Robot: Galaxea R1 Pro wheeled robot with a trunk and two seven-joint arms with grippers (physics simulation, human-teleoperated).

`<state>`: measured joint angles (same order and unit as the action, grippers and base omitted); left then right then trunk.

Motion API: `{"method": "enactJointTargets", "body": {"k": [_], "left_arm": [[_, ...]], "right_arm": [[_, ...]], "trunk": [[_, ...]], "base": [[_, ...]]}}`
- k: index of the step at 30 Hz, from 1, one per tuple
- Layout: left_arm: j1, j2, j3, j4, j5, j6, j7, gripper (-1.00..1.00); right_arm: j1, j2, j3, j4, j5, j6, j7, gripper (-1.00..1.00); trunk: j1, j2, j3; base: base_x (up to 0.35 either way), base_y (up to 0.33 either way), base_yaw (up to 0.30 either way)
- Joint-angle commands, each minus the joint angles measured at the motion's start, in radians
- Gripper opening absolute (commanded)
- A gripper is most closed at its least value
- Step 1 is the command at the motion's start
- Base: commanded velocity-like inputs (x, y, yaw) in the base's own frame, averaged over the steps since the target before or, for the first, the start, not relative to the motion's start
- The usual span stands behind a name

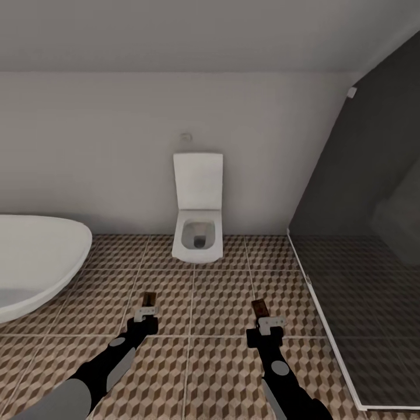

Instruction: Take the four mousetraps from the cabinet in the bathroom and place them on the bathroom floor. Make sure all four end up on the same floor surface, and ensure that at least two of them are either under or directly next to the same bathroom sink.

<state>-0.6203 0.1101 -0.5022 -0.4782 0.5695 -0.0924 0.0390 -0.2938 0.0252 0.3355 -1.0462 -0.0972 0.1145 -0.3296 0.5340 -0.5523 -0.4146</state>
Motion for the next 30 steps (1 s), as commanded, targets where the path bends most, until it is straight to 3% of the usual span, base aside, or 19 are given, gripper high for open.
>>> {"method": "enactJointTargets", "body": {"k": [1, 13, 19, 30], "left_arm": [[-0.001, 0.001, -0.009, -0.001, 0.007, -0.004, 0.007, -1.00], [-0.001, 0.001, -0.036, -0.045, 0.007, -0.002, 0.008, -1.00], [-0.001, 0.012, -0.039, -0.136, 0.007, 0.087, 0.008, -1.00], [-0.001, 0.017, -0.039, -0.155, 0.007, 0.111, 0.009, -1.00]], "right_arm": [[-0.001, -0.001, 0.003, -0.002, -0.012, 0.002, -0.006, -1.00], [-0.001, -0.001, 0.004, -0.008, -0.012, 0.002, -0.008, -1.00], [-0.001, -0.001, 0.007, -0.038, -0.012, 0.002, -0.010, -1.00], [-0.001, -0.002, 0.006, -0.109, -0.012, 0.009, -0.012, -1.00]], "trunk": [[0.004, -0.009, -0.006], [0.050, -0.093, -0.063], [0.073, -0.135, -0.091], [0.115, -0.212, -0.143]], "base": [[0.000, 0.000, 0.000], [0.000, 0.000, 0.000], [0.000, 0.000, 0.000], [0.000, 0.000, 0.000]]}}
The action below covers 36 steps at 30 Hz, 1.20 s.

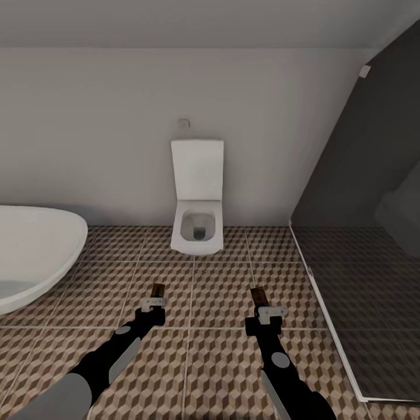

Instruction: Take the four mousetraps from the cabinet in the bathroom and place them on the bathroom floor. Make sure all four end up on the same floor surface, and ensure that at least two of them are either under or directly next to the same bathroom sink.

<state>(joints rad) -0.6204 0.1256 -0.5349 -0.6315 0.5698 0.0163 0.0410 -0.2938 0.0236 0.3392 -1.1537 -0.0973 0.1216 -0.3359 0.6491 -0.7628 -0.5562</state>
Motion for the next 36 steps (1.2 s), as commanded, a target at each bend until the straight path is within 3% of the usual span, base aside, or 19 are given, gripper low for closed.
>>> {"method": "enactJointTargets", "body": {"k": [1, 36], "left_arm": [[-0.001, 0.002, -0.007, -0.002, 0.007, 0.002, 0.007, -1.00], [-0.001, 0.003, -0.006, -0.039, 0.007, 0.015, 0.008, -1.00]], "right_arm": [[-0.001, -0.001, 0.003, -0.002, -0.012, 0.002, -0.006, -1.00], [0.000, 0.001, 0.004, -0.061, -0.012, 0.030, -0.008, -1.00]], "trunk": [[0.004, -0.008, -0.006], [0.138, -0.253, -0.171]], "base": [[0.000, 0.000, 0.000], [0.000, 0.000, 0.000]]}}
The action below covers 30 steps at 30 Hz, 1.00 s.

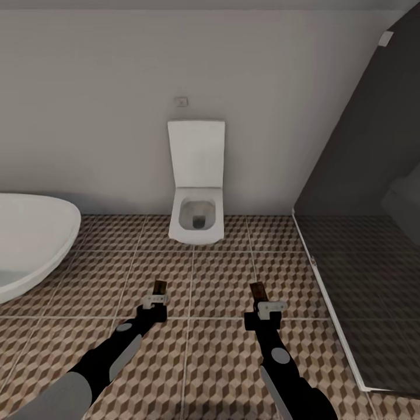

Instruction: Take the four mousetraps from the cabinet in the bathroom and place them on the bathroom floor. Make sure all four end up on the same floor surface, and ensure that at least two of them are either under or directly next to the same bathroom sink.

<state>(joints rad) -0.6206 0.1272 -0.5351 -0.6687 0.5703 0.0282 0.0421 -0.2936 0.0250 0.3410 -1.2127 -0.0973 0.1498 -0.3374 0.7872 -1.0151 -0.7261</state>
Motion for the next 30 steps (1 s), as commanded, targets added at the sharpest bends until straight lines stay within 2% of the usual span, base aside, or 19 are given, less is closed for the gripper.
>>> {"method": "enactJointTargets", "body": {"k": [1, 3, 8, 18, 30], "left_arm": [[-0.001, 0.002, -0.006, -0.013, 0.007, 0.019, 0.007, -1.00], [-0.001, 0.004, -0.005, -0.034, 0.007, 0.060, 0.007, -1.00], [-0.001, 0.009, -0.005, -0.053, 0.007, 0.100, 0.008, -1.00], [-0.001, 0.011, -0.005, -0.057, 0.007, 0.108, 0.008, -1.00], [0.000, 0.011, -0.005, -0.061, 0.007, 0.108, 0.009, -1.00]], "right_arm": [[-0.001, 0.000, 0.003, -0.002, -0.012, 0.004, -0.006, -1.00], [-0.001, 0.001, 0.003, -0.002, -0.012, 0.008, -0.006, -1.00], [-0.001, 0.002, 0.003, -0.002, -0.012, 0.012, -0.006, -1.00], [-0.001, 0.003, 0.003, -0.002, -0.012, 0.014, -0.006, -1.00], [-0.001, 0.004, 0.001, -0.002, -0.013, 0.068, -0.006, -1.00]], "trunk": [[0.004, -0.008, -0.006], [0.012, -0.022, -0.015], [0.031, -0.057, -0.039], [0.069, -0.127, -0.086], [0.115, -0.211, -0.142]], "base": [[0.000, 0.000, 0.000], [0.000, 0.000, 0.000], [0.000, 0.000, 0.000], [0.000, 0.000, 0.000], [0.000, 0.000, 0.000]]}}
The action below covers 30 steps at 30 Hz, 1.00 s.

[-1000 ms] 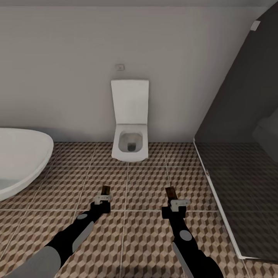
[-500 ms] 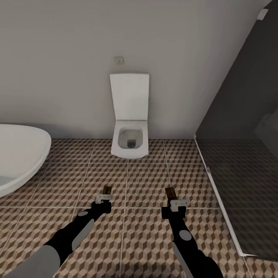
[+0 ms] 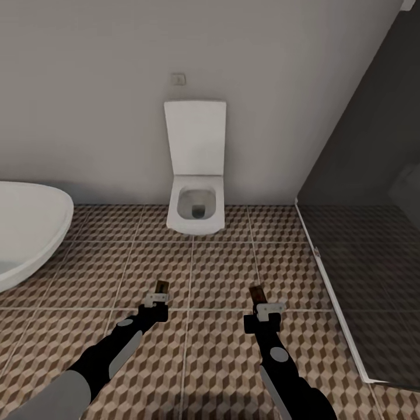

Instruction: Take the four mousetraps from the cabinet in the bathroom and place them on the bathroom floor. Make sure all four end up on the same floor surface, and ensure that at least two of them are either under or directly next to the same bathroom sink.

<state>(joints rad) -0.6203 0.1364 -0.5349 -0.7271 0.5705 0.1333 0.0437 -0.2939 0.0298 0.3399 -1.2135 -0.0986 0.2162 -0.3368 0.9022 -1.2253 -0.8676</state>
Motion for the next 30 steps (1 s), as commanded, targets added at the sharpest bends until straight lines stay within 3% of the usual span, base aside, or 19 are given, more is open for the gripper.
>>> {"method": "enactJointTargets", "body": {"k": [1, 30], "left_arm": [[0.000, 0.001, -0.005, -0.004, 0.006, 0.003, 0.007, -1.00], [0.001, 0.000, -0.006, -0.006, 0.006, 0.003, 0.007, -1.00]], "right_arm": [[-0.001, -0.001, 0.002, -0.001, -0.011, 0.002, -0.007, -1.00], [-0.001, -0.001, 0.002, -0.001, -0.012, 0.003, -0.007, -1.00]], "trunk": [[0.004, -0.008, -0.006], [0.115, -0.211, -0.142]], "base": [[0.000, 0.000, 0.000], [0.000, 0.000, 0.000]]}}
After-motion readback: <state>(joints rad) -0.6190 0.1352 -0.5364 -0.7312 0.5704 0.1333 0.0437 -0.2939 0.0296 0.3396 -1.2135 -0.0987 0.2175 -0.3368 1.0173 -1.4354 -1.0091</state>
